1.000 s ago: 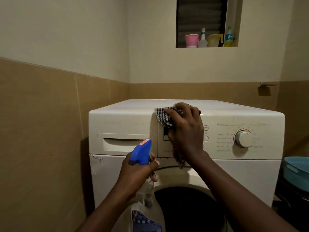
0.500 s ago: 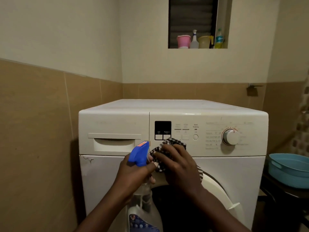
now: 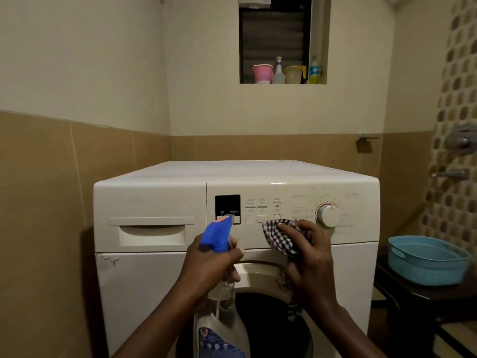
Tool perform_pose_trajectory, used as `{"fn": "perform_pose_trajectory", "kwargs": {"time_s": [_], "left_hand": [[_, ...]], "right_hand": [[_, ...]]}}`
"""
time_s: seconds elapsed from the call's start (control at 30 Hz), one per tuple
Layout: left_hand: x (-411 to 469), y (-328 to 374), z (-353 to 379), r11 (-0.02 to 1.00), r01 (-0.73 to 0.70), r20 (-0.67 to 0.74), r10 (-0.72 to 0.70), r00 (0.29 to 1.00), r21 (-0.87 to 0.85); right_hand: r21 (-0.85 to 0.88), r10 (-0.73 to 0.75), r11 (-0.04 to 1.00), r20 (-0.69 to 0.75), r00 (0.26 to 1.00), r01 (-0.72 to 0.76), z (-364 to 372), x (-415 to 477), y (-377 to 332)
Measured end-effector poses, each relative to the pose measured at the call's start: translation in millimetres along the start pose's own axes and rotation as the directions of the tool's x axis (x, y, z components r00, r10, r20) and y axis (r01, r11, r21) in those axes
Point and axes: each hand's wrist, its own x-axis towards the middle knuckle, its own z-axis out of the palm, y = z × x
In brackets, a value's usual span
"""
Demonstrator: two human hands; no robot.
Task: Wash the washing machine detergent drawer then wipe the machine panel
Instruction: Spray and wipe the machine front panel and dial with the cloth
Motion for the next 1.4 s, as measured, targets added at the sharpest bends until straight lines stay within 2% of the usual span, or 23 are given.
{"fn": "perform_pose_trajectory", "kwargs": {"time_s": [0.37,0.53,0.87,0.93,1.1,1.27,1.4], "left_hand": [[23.7,30.0,48.7,0.997,-0.081,0.098,0.08,0.992,0.01],[16.2,18.9,56.3,0.999,-0.01,0.115,0.005,0.993,0.046],[-2.0,-10.4,55.7,0.979,0.096,0.16,-0.126,0.979,0.182],[-4.4,-14.5,55.5,0.977,0.134,0.168,-0.163,0.972,0.168],[-7.1,-22.0,53.3,0.962,0.227,0.141,-0.248,0.959,0.153],[-8.8,-24.3,43.9,0.982,0.179,0.079,-0.184,0.98,0.063],[-7.9,-24.0,34.6,0.987,0.155,0.103,-0.159,0.982,0.046]], "right_hand": [[0.023,0.07,0.997,-0.135,0.988,-0.068,-36.4,17.1,25.2],[0.05,0.125,0.992,-0.232,0.965,-0.117,-49.9,23.3,32.5],[0.152,0.199,0.975,-0.262,0.944,-0.163,-51.9,39.3,15.8],[0.158,0.203,0.973,-0.26,0.944,-0.166,-51.9,43.9,14.3],[0.163,0.185,0.975,-0.235,0.954,-0.149,-43.3,46.6,15.3],[0.159,0.058,0.987,-0.113,0.992,-0.04,-9.1,47.3,6.5],[0.066,-0.022,0.997,-0.1,0.995,0.029,11.7,82.8,-3.3]]}}
